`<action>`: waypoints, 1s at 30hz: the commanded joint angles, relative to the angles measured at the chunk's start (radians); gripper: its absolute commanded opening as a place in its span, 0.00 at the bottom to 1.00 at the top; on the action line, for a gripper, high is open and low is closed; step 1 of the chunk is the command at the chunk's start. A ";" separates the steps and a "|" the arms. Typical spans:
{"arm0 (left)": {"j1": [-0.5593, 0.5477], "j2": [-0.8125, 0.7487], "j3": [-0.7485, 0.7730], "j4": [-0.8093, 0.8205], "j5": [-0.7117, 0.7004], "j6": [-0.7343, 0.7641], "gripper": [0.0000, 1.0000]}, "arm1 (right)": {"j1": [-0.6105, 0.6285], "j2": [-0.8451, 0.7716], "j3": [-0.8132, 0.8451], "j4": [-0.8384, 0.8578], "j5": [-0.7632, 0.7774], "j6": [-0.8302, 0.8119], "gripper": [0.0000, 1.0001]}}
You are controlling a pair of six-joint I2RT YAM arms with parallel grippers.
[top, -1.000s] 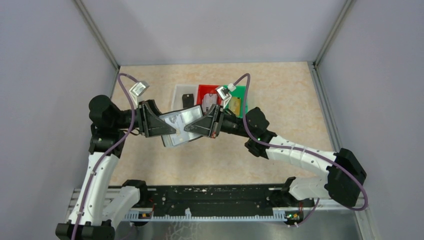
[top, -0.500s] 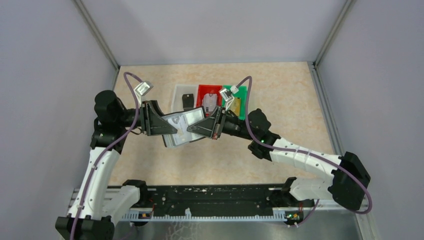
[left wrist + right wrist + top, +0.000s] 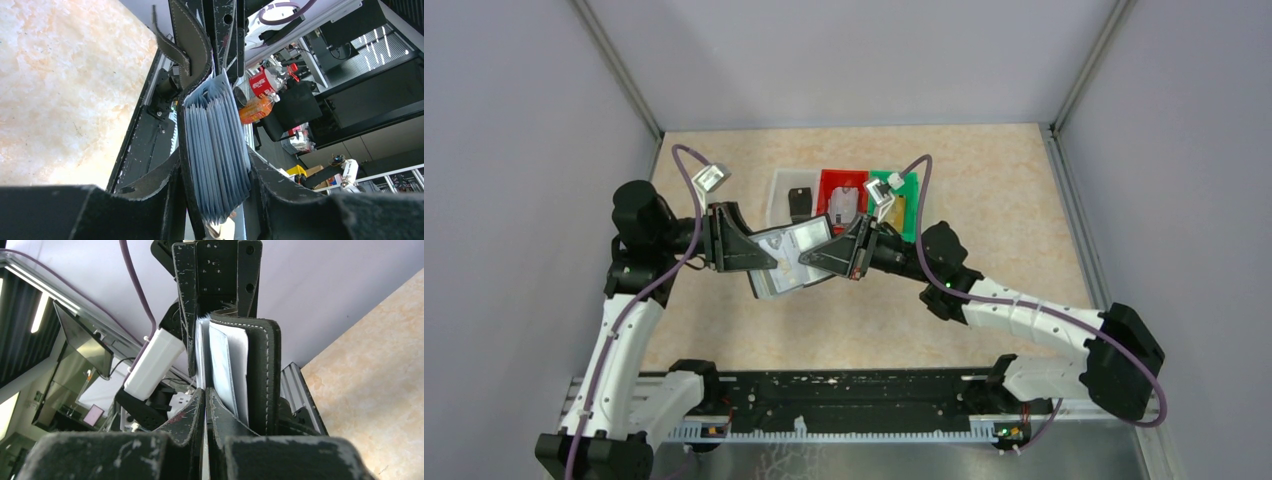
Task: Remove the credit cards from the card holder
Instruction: Remove the credit card from the card holder.
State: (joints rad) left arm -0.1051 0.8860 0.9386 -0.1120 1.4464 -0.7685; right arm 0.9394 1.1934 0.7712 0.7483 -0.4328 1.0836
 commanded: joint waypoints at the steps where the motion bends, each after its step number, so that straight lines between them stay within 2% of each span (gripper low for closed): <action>1: -0.002 -0.010 0.042 0.029 0.059 -0.007 0.37 | -0.003 -0.040 -0.020 0.020 0.061 -0.027 0.00; 9: -0.002 -0.004 0.047 0.053 0.059 -0.032 0.37 | -0.004 -0.062 -0.036 -0.017 0.068 -0.048 0.00; 12: -0.002 -0.004 0.047 0.056 0.051 -0.031 0.24 | -0.003 -0.037 -0.012 -0.006 0.037 -0.038 0.00; 13: -0.002 -0.002 0.047 0.058 0.047 -0.032 0.19 | -0.002 -0.027 -0.001 -0.006 0.023 -0.035 0.07; 14: -0.002 -0.001 0.048 0.060 0.046 -0.031 0.14 | 0.000 -0.017 0.010 -0.001 0.013 -0.031 0.19; 16: -0.002 0.002 0.051 0.061 0.044 -0.031 0.08 | 0.007 0.004 0.030 0.010 -0.005 -0.023 0.36; 17: -0.002 0.003 0.052 0.061 0.043 -0.029 0.06 | 0.010 0.014 0.037 0.016 -0.012 -0.020 0.41; 20: -0.002 0.002 0.055 0.065 0.037 -0.013 0.02 | 0.016 0.048 0.055 0.040 -0.027 -0.007 0.45; 23: -0.002 0.003 0.060 0.067 0.034 -0.004 0.01 | 0.017 0.064 0.067 0.059 -0.044 0.005 0.39; 28: -0.002 0.008 0.063 0.050 0.035 0.031 0.00 | 0.009 0.035 0.061 0.044 -0.044 0.002 0.06; 29: -0.002 0.009 0.065 0.044 0.035 0.040 0.00 | 0.001 0.023 0.056 0.035 -0.044 0.002 0.01; 30: -0.002 0.012 0.069 0.033 0.034 0.051 0.00 | -0.009 0.008 0.044 0.027 -0.044 0.000 0.00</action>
State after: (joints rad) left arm -0.1032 0.9005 0.9527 -0.1040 1.4609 -0.7547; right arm 0.9459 1.2411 0.8017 0.7776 -0.4660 1.0958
